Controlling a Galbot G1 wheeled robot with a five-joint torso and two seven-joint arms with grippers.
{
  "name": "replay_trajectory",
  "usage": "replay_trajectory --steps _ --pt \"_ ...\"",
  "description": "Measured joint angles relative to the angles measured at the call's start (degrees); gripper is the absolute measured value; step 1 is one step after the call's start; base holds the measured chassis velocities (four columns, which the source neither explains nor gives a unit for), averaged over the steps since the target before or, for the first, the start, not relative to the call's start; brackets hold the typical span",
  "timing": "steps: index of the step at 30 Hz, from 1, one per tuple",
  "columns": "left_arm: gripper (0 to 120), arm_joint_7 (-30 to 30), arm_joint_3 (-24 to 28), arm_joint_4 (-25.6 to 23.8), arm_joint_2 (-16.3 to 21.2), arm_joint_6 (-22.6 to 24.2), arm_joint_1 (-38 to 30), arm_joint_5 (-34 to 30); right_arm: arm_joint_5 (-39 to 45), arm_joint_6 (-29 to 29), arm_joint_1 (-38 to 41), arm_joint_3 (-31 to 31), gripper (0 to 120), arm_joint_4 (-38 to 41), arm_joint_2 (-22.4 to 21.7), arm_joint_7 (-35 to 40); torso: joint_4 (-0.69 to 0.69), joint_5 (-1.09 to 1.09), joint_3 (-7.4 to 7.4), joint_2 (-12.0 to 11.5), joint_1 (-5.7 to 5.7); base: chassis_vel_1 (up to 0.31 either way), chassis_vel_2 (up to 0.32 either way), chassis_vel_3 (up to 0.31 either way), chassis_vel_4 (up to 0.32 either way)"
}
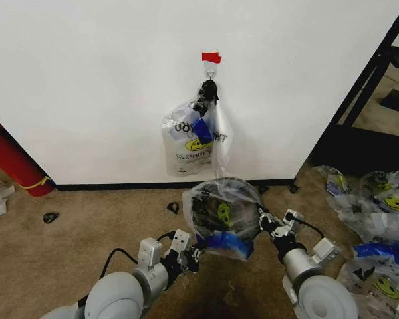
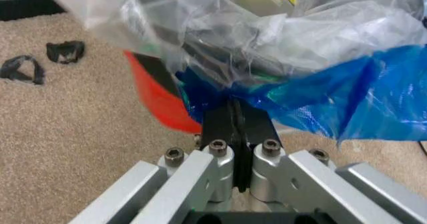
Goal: Pick up the garbage bag from the wall and place it over the trash bin.
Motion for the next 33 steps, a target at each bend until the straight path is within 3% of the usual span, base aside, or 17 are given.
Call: replay_trajectory --steps 9,23,33 --pt "0 0.5 -0.8 1.1 -0.2 -0.5 1.7 1.2 2.1 -0.1 0.2 0.5 1 0.8 0.1 0.5 0.00 -0.01 0.00 0.0 0.00 0.000 0.000 0.000 0.000" --pt "0 1.5 -0.7 9.9 -5.7 -2.4 0.3 4.9 7.4 -1.0 -0.9 1.1 1 3.5 0.2 0.9 0.00 -0.01 0.00 0.0 0.00 0.000 0.000 0.000 0.000" --pt "0 1.6 -2.1 11.0 -6.4 -2.4 1.4 4.9 7.9 -0.2 -0.9 1.7 1 2.5 0.3 -0.4 0.00 -0.01 0.00 0.0 0.00 0.000 0.000 0.000 0.000"
